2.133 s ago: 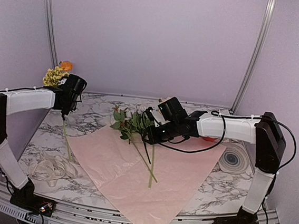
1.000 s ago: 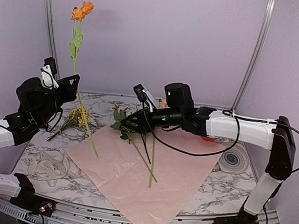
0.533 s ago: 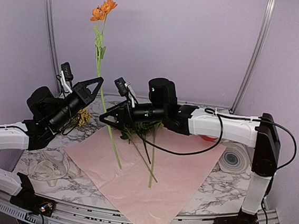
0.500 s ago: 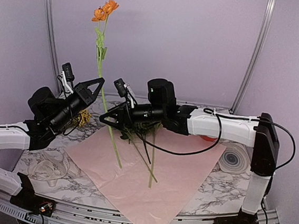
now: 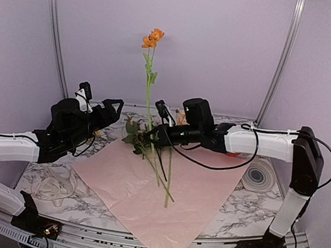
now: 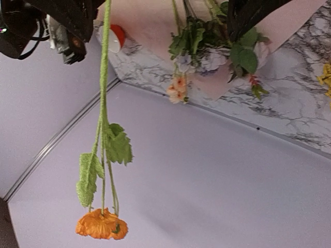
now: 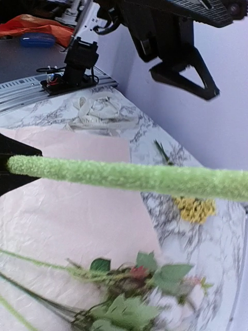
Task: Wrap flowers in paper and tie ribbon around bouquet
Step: Place the fake flower on the flattened wrapping paper.
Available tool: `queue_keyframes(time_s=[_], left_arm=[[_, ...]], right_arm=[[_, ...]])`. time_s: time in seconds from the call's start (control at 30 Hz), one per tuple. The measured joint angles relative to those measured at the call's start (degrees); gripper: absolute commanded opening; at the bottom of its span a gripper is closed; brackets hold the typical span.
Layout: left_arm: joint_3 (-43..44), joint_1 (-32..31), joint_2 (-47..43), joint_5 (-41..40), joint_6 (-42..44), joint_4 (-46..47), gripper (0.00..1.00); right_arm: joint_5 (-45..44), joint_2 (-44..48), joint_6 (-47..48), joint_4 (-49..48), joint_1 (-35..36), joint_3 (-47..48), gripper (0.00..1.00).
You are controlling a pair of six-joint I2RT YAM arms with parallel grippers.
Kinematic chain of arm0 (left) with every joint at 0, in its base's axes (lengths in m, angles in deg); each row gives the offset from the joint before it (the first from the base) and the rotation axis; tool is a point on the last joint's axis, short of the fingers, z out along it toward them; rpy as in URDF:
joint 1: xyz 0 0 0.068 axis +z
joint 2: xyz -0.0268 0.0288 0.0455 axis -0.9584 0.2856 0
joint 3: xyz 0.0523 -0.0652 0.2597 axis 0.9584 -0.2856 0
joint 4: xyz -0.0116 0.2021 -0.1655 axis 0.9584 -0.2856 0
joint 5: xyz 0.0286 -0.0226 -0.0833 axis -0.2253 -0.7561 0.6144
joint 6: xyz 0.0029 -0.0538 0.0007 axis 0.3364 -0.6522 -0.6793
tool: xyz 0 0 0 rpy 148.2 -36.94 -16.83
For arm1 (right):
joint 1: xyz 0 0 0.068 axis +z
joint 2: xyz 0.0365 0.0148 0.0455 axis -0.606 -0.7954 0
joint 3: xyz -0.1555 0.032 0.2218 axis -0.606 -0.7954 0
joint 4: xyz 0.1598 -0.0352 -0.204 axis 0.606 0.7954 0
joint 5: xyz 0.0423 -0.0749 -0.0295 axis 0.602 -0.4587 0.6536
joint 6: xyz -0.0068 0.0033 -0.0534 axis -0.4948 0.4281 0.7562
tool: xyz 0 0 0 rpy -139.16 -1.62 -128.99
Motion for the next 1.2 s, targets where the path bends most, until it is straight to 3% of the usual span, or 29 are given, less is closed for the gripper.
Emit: queue_keyframes(time_s=[0.13, 0.33, 0.5, 0.63, 0.7, 0.93, 1.2], left_arm=[[6.97, 0.39, 3.43, -11.39, 2.75, -18.27, 0.98], [10.36, 2.32, 8.24, -18.47, 6.64, -33.44, 0.98], [10.21, 7.08, 9.94, -16.87, 7.80, -38.62, 0.98], [10.23, 14.32, 11.39, -12.87, 7.91, -40.79, 0.99], [10.36, 18.21, 13.29, -10.78, 7.82, -42.36, 0.99], [15.47, 28.63, 23.71, -3.67, 11.08, -49.88, 0.99], [29.14, 32.92, 39.69, -0.83, 20.61, -60.41, 0.99]], right_arm=[[-4.61, 3.93, -2.93, 2.82, -3.69, -8.81, 0.00], [-7.74, 5.31, -6.86, 4.48, -4.83, -17.44, 0.00], [-7.54, 3.82, -8.33, 5.51, -5.77, -18.47, 0.01], [-7.08, 1.22, -9.03, 5.51, -6.05, -18.47, 0.32], [-7.02, 0.31, -9.03, 5.88, -6.05, -18.47, 0.40], [-10.21, 0.87, -6.73, 9.11, -6.05, -18.47, 0.45], [-15.10, 5.49, -2.40, 13.81, -6.05, -17.42, 0.47]])
